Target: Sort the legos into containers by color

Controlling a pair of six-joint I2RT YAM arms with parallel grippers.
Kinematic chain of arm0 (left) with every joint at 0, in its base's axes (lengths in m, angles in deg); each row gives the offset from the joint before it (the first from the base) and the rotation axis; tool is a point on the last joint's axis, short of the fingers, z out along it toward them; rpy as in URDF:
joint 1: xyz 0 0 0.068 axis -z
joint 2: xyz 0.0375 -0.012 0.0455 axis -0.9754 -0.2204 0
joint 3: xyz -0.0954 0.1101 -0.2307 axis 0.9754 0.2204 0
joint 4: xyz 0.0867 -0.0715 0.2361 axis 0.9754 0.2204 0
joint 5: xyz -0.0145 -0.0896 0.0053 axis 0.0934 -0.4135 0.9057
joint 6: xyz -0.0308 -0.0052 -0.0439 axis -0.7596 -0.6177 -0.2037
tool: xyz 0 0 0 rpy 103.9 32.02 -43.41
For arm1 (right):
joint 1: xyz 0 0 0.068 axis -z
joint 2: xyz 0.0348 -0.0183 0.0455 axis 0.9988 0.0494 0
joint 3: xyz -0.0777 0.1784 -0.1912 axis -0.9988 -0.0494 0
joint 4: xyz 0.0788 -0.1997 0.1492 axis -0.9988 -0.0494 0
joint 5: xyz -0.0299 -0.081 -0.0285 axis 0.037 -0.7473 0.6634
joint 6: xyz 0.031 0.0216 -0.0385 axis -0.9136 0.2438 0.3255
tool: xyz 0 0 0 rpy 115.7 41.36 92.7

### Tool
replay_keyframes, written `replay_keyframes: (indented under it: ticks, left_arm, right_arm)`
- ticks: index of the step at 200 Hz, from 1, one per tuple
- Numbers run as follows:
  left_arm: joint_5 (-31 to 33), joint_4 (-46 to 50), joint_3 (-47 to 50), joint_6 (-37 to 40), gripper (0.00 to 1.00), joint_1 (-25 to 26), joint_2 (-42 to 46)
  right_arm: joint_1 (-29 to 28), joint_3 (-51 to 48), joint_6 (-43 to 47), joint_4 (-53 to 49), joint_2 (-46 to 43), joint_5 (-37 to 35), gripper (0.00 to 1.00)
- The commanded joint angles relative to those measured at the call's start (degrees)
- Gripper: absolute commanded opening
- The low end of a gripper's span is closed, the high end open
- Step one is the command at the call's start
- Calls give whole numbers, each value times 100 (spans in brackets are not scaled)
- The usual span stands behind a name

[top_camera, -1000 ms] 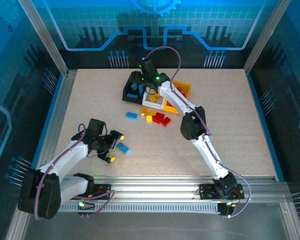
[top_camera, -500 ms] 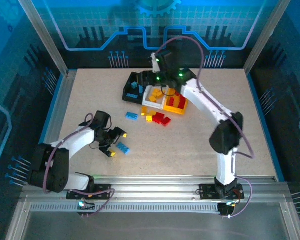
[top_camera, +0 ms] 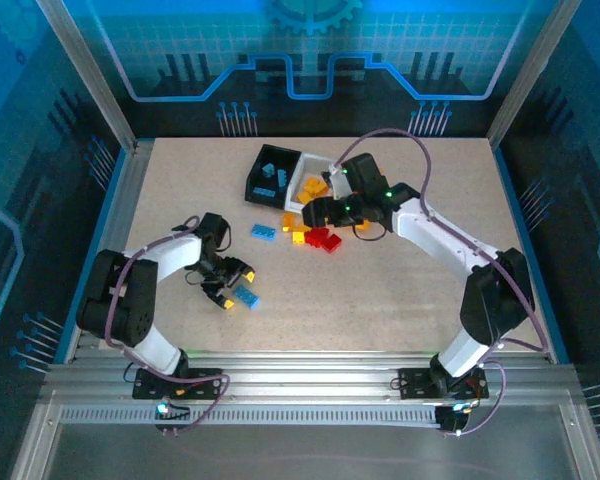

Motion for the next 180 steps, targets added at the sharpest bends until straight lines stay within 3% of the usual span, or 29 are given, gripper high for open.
replay_keyframes:
  ticks: [1, 66, 79, 87, 116, 135, 155, 180]
  left_arm:
    - [-306, -348, -30, 110, 64, 139, -414]
    - [-450, -760, 7, 92, 39, 197, -634]
    - [-538, -844, -18, 91, 37, 194, -685]
    - [-569, -865, -65, 108, 36, 196, -692]
    - [-559, -716, -399, 321, 36, 195, -580]
    - [-551, -602, -723, 498, 36, 182, -517]
    - [-618, -833, -1042, 429, 37, 141, -498]
    - [-642, -1046, -1902, 245, 37, 51, -835]
  right_arm:
    - [113, -134, -77, 377, -397, 245, 71]
    - [202, -215, -79, 157, -524, 366, 75]
    - [197, -289, -99, 208, -655, 211, 85]
    - [197, -334, -100, 242, -773, 33, 100]
    - [127, -644, -127, 447, -1450, -1337, 100]
    - [242, -953, -1056, 302, -1782, -2318, 100]
    - [757, -1137, -1484, 537, -1779, -1097, 100]
    - [753, -920, -1382, 75, -1696, -925, 100]
